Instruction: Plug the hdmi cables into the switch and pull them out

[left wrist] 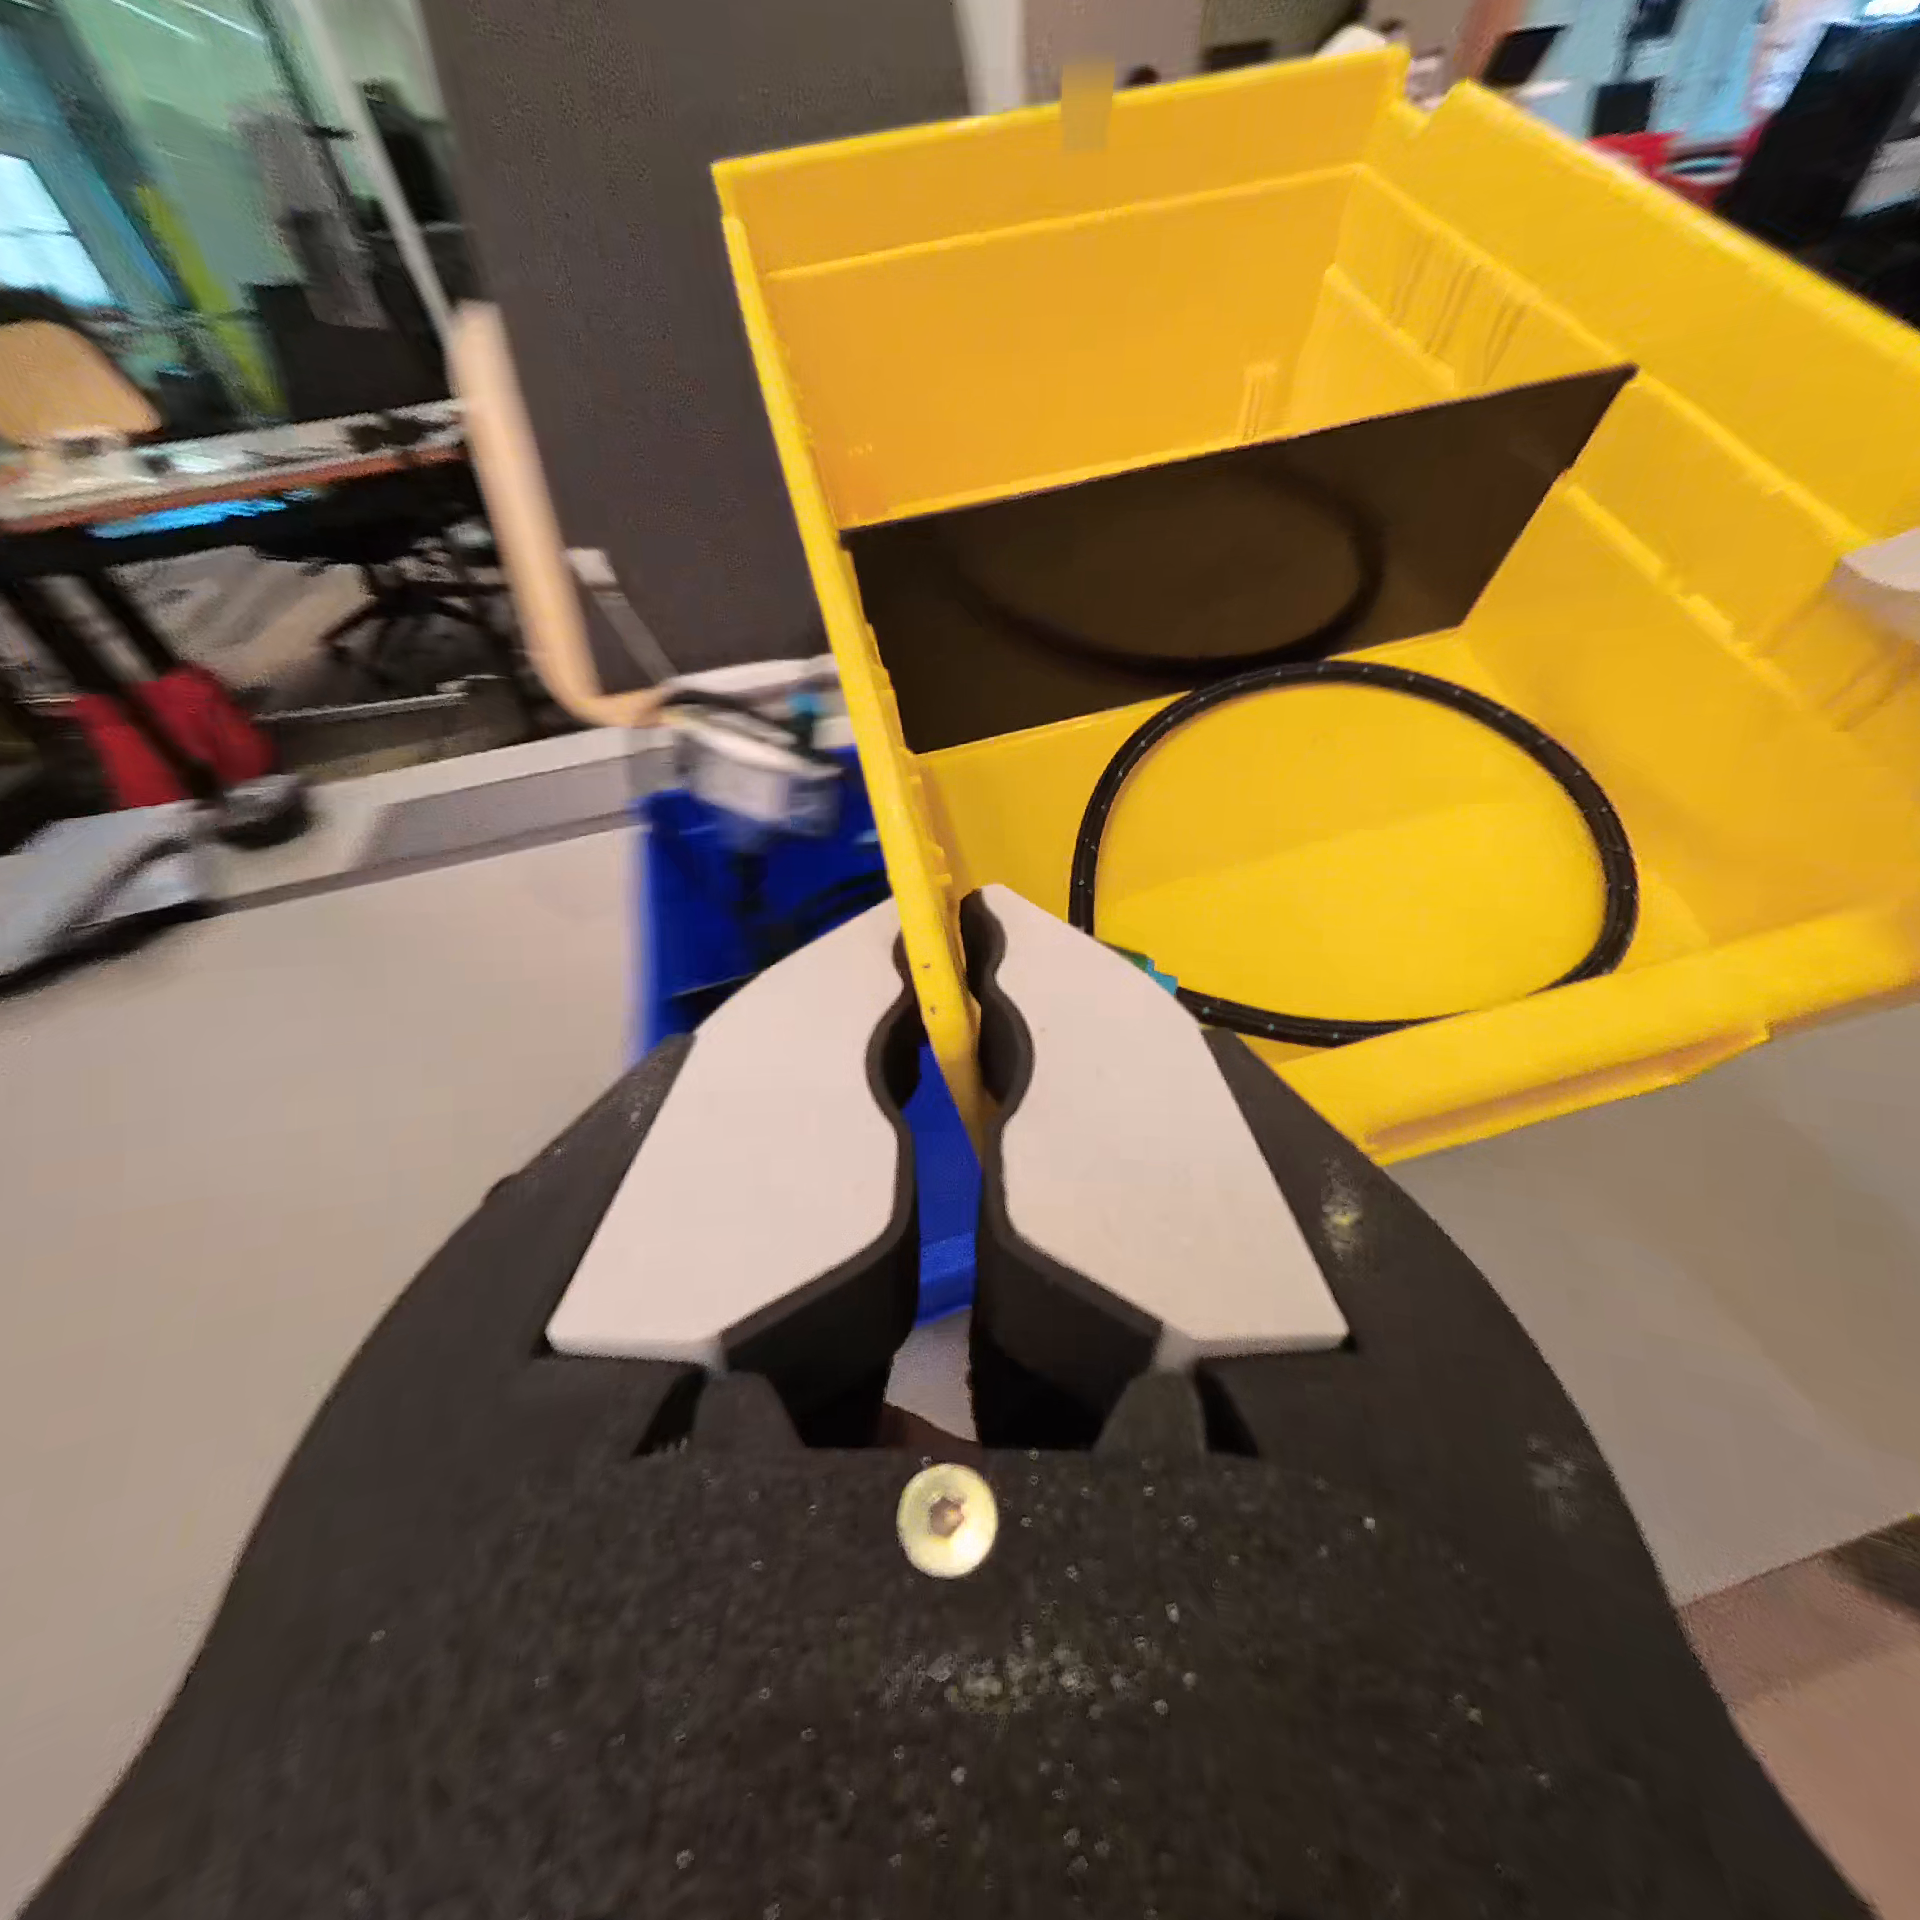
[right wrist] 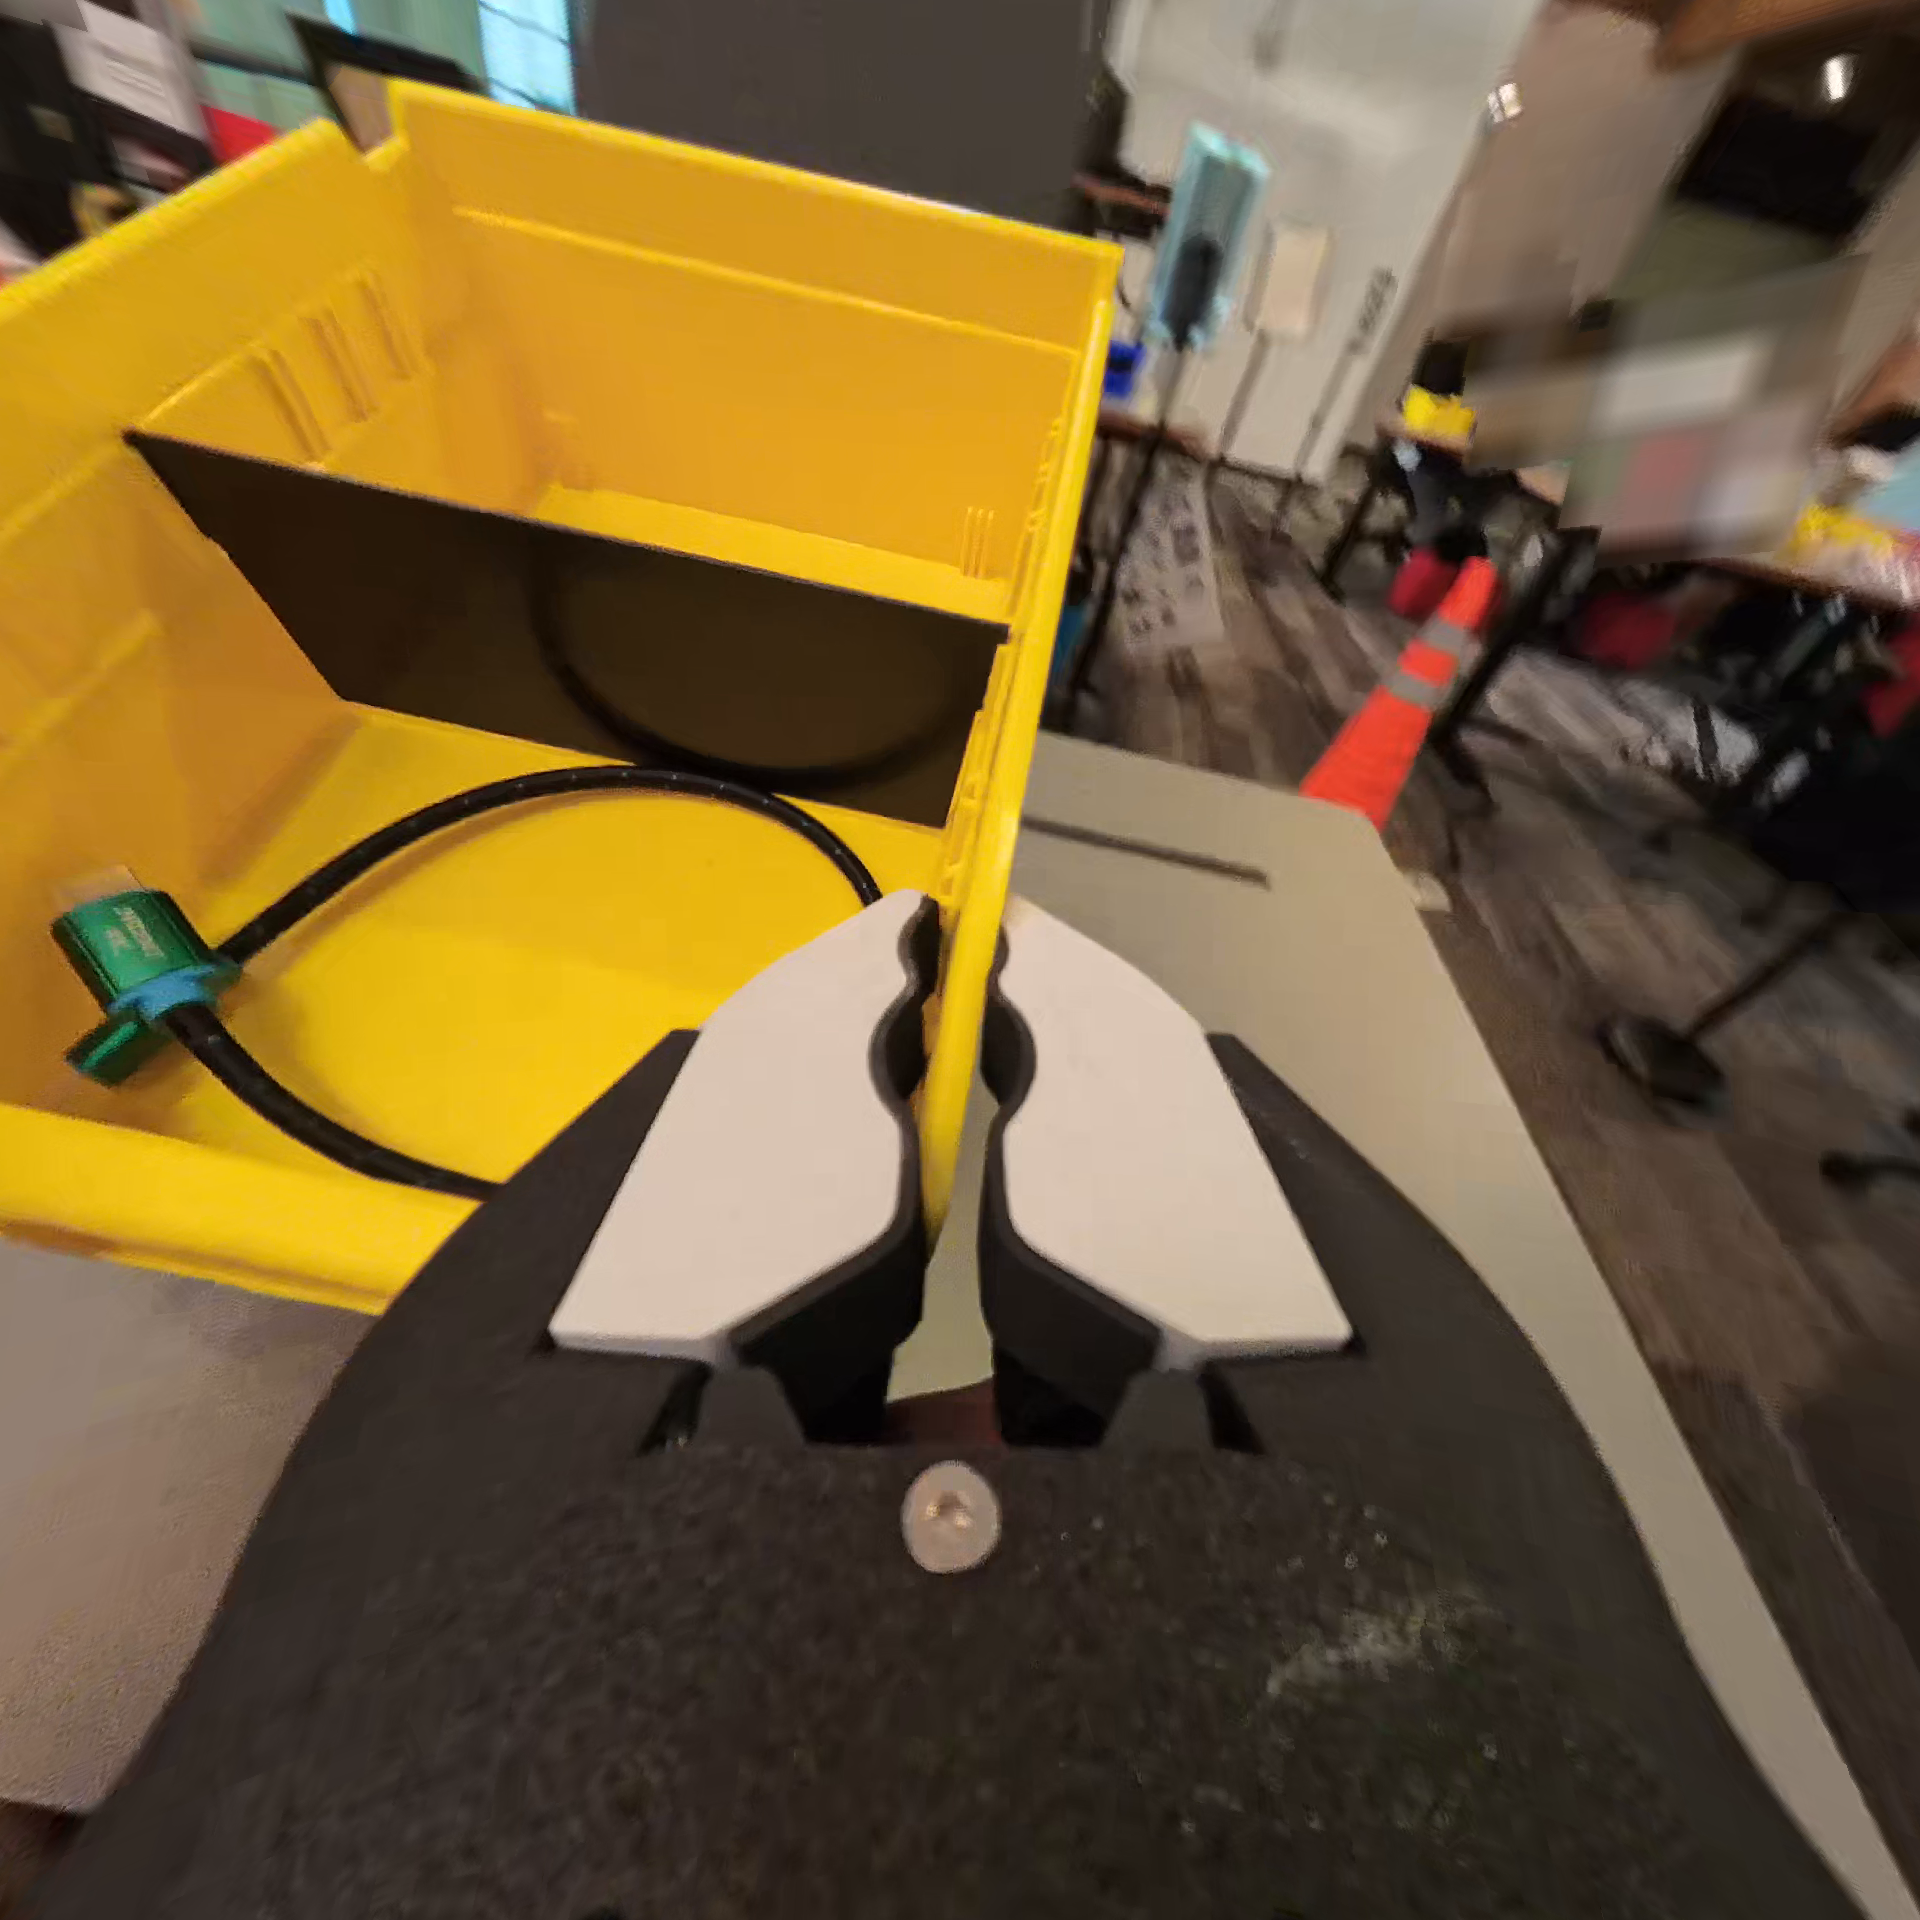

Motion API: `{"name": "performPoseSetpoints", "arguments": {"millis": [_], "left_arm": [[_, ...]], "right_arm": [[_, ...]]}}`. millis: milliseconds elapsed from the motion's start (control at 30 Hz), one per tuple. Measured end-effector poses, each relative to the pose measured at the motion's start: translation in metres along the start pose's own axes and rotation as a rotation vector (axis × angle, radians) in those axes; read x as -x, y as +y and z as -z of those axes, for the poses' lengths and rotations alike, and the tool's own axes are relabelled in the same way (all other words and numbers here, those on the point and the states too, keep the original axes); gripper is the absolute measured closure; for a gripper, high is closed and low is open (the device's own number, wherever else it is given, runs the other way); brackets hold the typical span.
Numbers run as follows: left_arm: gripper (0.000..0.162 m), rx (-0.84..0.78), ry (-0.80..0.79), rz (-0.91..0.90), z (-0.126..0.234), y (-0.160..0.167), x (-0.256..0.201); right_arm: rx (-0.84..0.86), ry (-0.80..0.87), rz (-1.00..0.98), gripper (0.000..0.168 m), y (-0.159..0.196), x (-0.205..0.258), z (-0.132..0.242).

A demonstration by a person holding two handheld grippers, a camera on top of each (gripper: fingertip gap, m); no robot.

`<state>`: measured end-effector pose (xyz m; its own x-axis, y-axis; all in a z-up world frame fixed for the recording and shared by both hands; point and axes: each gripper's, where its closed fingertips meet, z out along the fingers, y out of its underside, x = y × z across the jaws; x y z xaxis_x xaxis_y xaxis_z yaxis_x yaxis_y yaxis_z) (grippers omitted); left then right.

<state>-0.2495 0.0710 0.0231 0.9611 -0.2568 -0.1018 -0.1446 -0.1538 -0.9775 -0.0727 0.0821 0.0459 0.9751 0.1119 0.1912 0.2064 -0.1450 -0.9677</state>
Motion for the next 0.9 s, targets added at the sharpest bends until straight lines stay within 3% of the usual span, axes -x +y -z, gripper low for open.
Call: {"name": "performPoseSetpoints", "arguments": {"millis": [167,300,467,567,633,700,767,833,900], "left_arm": [[0.156,0.036,0.118,0.027,-0.083,0.035,-0.153],[0.155,0.135,0.153,0.052,-0.121,0.078,-0.204],[0.154,0.207,0.146,0.050,-0.150,0.109,-0.201],[0.148,0.258,0.238,0.082,-0.152,0.121,-0.207],[0.146,0.257,0.344,0.115,-0.135,0.111,-0.206],[0.138,0.229,0.451,0.162,-0.108,0.095,-0.198],[0.132,0.232,0.538,0.178,-0.075,0.085,-0.179],[0.128,0.193,0.518,0.162,-0.051,0.079,-0.140],[0.126,0.194,0.409,0.173,-0.036,0.082,-0.087]], "right_arm": [[0.120,0.092,-0.135,0.165,0.094,-0.153,-0.022],[0.209,0.082,-0.107,0.165,0.156,-0.204,-0.042],[0.253,0.020,-0.095,0.164,0.200,-0.200,-0.077],[0.253,0.014,-0.163,0.162,0.214,-0.197,-0.085],[0.260,-0.014,-0.176,0.161,0.215,-0.198,-0.083],[0.264,0.015,-0.155,0.143,0.207,-0.209,-0.070],[0.262,0.045,-0.112,0.139,0.191,-0.215,-0.048],[0.235,0.034,-0.091,0.138,0.168,-0.202,-0.026],[0.191,-0.062,-0.111,0.136,0.148,-0.157,-0.012]]}}
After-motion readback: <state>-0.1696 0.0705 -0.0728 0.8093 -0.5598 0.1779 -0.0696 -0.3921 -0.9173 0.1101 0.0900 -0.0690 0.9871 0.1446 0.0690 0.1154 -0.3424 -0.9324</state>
